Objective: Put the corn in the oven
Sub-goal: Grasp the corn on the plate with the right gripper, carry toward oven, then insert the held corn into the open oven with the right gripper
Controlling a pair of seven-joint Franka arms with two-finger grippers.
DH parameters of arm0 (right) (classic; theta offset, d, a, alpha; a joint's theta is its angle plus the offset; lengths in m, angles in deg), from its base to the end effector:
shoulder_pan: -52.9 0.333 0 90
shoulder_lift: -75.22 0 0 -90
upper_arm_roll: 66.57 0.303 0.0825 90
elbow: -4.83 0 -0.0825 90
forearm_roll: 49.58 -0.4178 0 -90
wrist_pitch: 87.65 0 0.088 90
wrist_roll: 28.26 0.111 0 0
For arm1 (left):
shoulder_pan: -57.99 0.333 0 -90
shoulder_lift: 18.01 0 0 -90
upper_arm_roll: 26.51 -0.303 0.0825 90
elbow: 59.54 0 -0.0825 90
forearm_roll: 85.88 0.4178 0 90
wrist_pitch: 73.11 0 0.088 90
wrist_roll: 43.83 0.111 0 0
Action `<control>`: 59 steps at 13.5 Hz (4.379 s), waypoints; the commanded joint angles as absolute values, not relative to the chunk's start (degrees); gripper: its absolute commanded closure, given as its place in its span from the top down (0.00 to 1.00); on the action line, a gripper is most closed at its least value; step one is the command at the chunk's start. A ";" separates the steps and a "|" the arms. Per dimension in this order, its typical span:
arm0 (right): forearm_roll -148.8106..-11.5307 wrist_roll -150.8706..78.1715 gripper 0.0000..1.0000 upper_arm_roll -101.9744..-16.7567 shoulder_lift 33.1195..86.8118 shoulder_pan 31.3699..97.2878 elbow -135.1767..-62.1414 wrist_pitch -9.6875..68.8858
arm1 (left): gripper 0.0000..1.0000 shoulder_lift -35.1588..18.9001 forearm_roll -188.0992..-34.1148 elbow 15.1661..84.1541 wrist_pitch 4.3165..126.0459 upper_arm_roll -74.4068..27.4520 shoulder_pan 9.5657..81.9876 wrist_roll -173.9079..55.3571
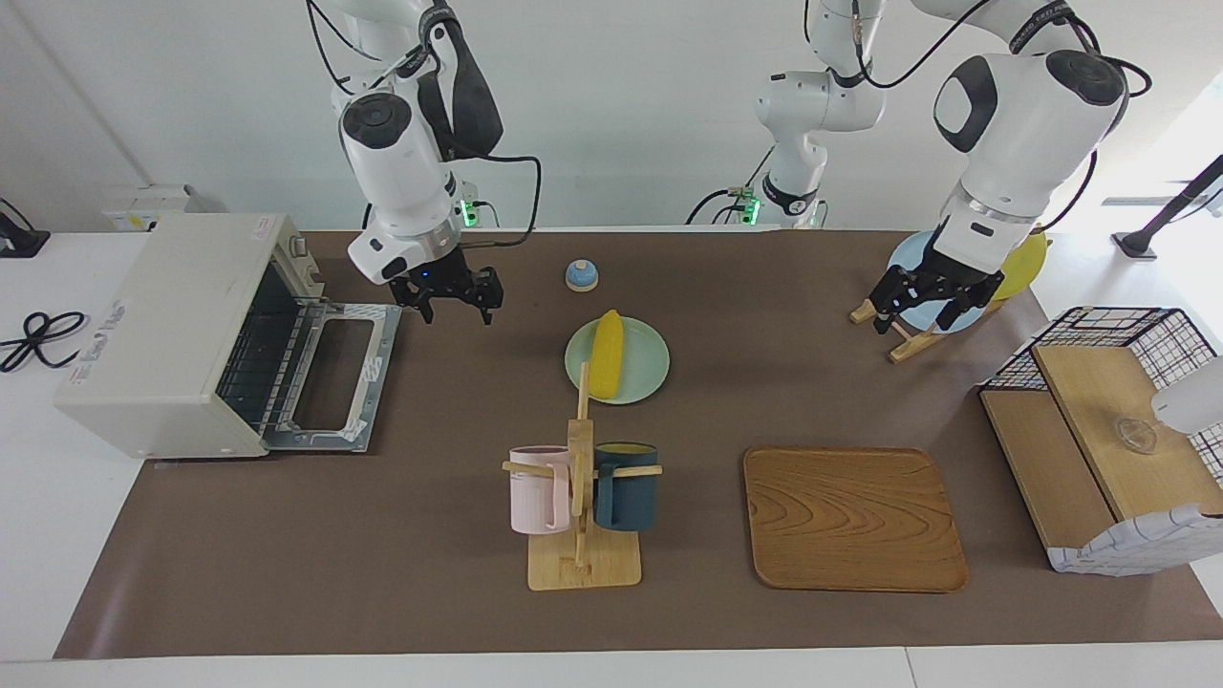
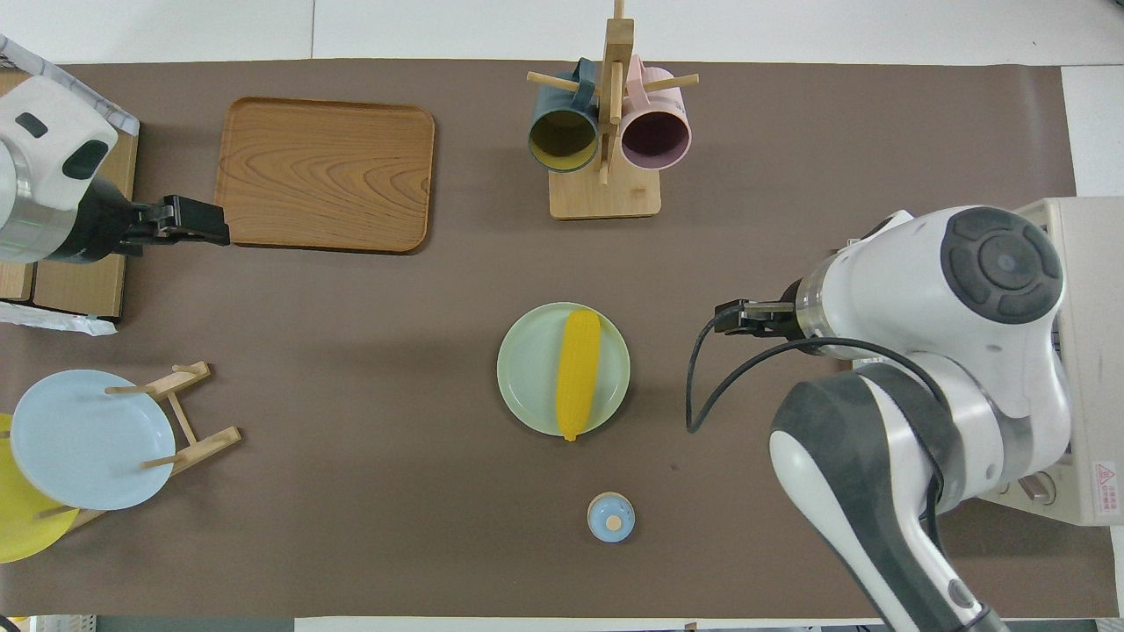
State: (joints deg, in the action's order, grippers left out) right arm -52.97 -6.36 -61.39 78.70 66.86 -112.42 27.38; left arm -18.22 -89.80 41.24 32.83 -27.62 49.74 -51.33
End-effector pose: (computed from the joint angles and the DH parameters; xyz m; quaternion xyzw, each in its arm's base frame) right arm 0.5372 0.1909 0.4384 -0.9990 0.0363 -0.0017 0.0265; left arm 0.5999 -0.0808 0.5387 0.9983 0.0110 0.0422 0.0390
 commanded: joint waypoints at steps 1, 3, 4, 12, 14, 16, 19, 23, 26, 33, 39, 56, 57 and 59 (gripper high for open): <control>-53.71 4.03 1.00 -60.85 75.60 73.79 -107.70 27.06 | 1.00 -21.17 -89.05 41.62 29.64 -26.95 51.66 -50.86; -52.92 8.19 1.00 -60.85 68.05 79.15 -98.40 25.83 | 1.00 -22.40 -89.05 41.80 27.53 -26.94 51.93 -50.86; -52.92 11.26 1.00 -60.94 64.45 81.18 -94.44 26.43 | 1.00 -22.58 -89.05 41.63 26.91 -27.03 51.93 -50.95; -37.72 25.88 1.00 -60.85 45.25 93.77 -84.53 33.18 | 1.00 -22.59 -88.87 40.92 25.41 -23.25 58.70 -50.86; -37.80 25.70 1.00 -60.68 46.65 94.04 -89.63 39.07 | 1.00 -22.06 -88.35 41.27 26.63 -23.34 58.08 -50.78; -37.72 22.29 0.85 -60.76 47.97 94.04 -93.50 40.31 | 1.00 -21.18 -88.34 41.45 27.25 -23.43 57.55 -50.78; -37.80 22.01 0.52 -60.77 48.85 93.95 -96.94 42.61 | 1.00 -20.92 -88.34 41.80 28.22 -23.52 57.55 -50.69; -37.89 21.92 0.30 -60.68 49.38 94.04 -98.53 42.87 | 1.00 -19.86 -88.34 42.06 29.63 -23.78 57.55 -50.69; -37.72 20.88 0.00 -60.76 49.56 93.95 -98.36 42.00 | 1.00 -19.77 -87.82 42.41 29.98 -24.22 57.55 -48.50; -30.51 6.56 0.00 -60.85 49.28 87.73 -84.99 21.34 | 1.00 -19.24 -86.94 42.50 29.89 -24.57 57.55 -45.77; -31.21 -0.92 0.00 -60.85 59.64 75.07 -94.20 16.86 | 1.00 -19.16 -86.85 42.59 29.98 -24.66 57.55 -44.28; -32.35 -27.28 0.00 -60.94 76.45 45.54 -122.07 31.86 | 1.00 -19.25 -85.18 42.94 30.16 -24.57 57.55 -41.81; -32.35 -29.04 0.00 -60.94 76.54 44.56 -122.61 33.01 | 1.00 -19.24 -85.18 42.94 30.33 -24.48 57.55 -41.72; -32.35 -30.46 0.12 -60.94 76.54 43.41 -122.70 33.11 | 1.00 -19.33 -85.18 42.94 30.42 -24.48 57.12 -41.11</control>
